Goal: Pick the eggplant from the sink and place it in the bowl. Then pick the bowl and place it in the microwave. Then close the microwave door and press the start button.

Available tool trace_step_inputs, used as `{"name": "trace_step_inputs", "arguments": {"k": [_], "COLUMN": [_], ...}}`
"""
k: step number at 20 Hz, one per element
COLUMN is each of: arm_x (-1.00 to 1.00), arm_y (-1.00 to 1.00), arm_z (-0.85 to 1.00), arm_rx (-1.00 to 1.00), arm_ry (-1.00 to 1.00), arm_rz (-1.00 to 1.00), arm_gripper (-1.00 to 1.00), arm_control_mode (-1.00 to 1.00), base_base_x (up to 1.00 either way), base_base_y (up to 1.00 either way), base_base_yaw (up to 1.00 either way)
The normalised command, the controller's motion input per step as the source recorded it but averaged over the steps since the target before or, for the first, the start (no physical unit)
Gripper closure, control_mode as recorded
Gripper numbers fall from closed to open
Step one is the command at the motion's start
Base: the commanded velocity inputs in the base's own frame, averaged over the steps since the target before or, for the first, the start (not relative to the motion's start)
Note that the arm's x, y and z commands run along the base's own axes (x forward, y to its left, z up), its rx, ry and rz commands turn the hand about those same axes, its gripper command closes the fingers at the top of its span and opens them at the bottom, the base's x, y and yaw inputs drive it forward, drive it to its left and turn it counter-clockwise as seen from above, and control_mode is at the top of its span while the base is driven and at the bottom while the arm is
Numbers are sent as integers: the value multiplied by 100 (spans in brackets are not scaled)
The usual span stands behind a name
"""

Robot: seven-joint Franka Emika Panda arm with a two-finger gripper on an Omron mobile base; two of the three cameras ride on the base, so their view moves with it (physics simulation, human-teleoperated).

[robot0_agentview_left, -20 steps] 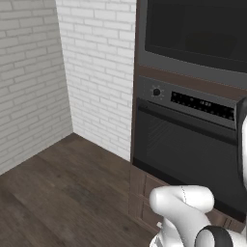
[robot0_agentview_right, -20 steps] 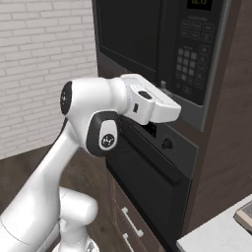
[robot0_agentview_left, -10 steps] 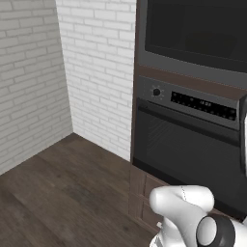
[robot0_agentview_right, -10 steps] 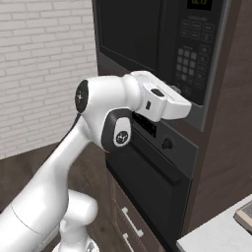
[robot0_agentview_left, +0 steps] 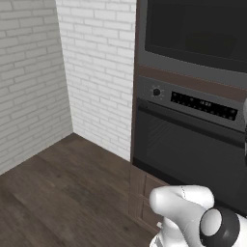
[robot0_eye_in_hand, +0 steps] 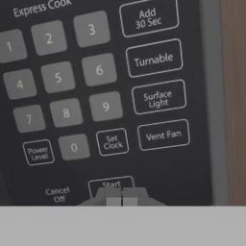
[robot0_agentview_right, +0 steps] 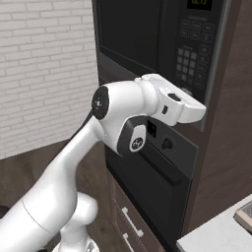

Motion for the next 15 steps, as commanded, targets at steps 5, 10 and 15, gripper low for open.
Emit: {"name": "trace_step_inputs", "arguments": {"k": [5,10,15], "arm_x": [49,80,91], "arm_y": [-8,-3,-3], "arm_z": [-10,-10,-12], "arm_rx": [0,0,0], "arm_ry": [0,0,0], "arm_rz": [0,0,-4], "arm_gripper": [100,100,100], "arm_control_mode": [-100,-100,-100], "base_base_x": [0,0,0], "base_base_y": [0,0,0], "base_base_yaw": [0,0,0]}}
